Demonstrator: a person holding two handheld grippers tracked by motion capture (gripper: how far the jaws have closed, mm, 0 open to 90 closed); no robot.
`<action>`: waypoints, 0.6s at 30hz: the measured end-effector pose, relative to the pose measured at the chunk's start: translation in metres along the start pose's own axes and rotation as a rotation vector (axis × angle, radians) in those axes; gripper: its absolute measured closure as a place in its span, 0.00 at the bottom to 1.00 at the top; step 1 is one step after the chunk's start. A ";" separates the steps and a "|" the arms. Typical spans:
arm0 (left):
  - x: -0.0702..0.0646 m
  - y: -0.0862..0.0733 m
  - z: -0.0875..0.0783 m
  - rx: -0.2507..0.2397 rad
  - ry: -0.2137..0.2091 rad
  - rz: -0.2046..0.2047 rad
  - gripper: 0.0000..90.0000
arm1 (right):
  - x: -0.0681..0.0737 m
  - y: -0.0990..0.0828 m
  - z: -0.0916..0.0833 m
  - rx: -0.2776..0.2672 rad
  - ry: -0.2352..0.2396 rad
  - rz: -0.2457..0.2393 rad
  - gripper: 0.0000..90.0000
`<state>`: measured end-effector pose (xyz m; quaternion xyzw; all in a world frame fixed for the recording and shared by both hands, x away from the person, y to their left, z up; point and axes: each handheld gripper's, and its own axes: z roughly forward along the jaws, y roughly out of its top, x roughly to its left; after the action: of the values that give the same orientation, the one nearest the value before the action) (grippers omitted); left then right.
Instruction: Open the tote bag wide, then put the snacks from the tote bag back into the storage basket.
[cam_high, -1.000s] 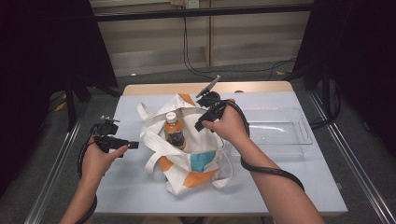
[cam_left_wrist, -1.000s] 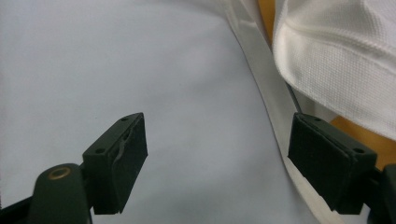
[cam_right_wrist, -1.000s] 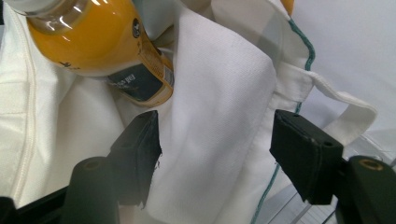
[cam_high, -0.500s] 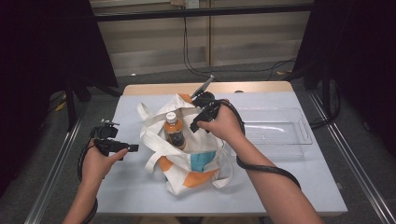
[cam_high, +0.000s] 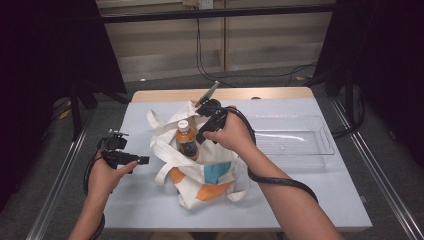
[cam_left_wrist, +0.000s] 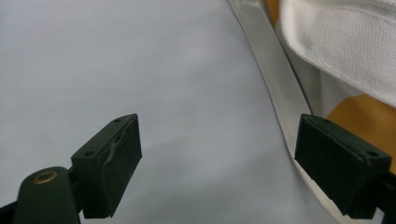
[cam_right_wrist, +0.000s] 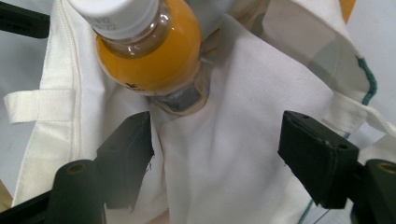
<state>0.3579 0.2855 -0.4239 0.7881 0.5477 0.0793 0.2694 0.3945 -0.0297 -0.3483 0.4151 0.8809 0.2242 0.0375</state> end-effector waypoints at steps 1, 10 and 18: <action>0.000 0.000 0.000 -0.004 0.001 -0.007 0.16 | 0.001 0.001 0.001 -0.001 0.002 -0.007 0.28; -0.003 0.001 0.000 0.006 0.000 0.009 0.16 | 0.010 0.004 0.006 0.010 0.010 -0.012 0.28; -0.004 0.000 0.001 0.012 -0.002 0.009 0.16 | 0.016 0.009 0.011 0.005 0.036 -0.016 0.27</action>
<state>0.3565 0.2814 -0.4237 0.7922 0.5446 0.0764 0.2646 0.3934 -0.0086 -0.3523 0.4040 0.8853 0.2290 0.0224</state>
